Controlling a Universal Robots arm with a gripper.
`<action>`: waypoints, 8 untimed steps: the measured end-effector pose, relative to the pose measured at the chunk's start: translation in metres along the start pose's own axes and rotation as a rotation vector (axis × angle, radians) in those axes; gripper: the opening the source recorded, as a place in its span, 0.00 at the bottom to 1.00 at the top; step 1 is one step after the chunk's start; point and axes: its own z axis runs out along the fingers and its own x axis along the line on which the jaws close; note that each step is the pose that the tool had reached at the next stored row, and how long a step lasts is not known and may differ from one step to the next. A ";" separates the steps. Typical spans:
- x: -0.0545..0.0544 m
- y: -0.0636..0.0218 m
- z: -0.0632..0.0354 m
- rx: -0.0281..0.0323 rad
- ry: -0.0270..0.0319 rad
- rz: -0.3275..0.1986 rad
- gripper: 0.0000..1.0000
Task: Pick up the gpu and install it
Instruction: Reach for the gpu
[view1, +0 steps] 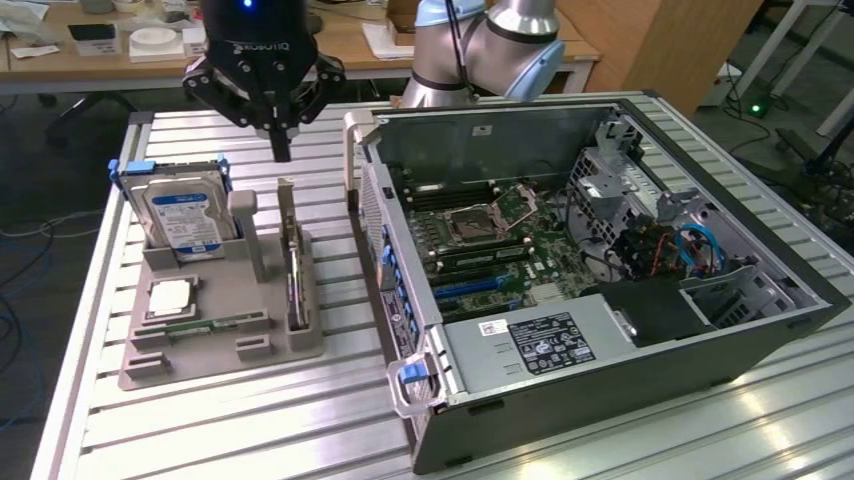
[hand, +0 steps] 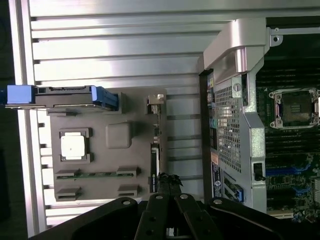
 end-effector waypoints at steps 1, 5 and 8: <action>0.001 -0.0001 0.0000 -0.0001 -0.0001 0.000 0.11; 0.005 -0.0005 -0.0001 -0.0001 -0.0001 0.000 0.11; 0.008 -0.0008 -0.0002 0.0000 0.0000 0.000 0.11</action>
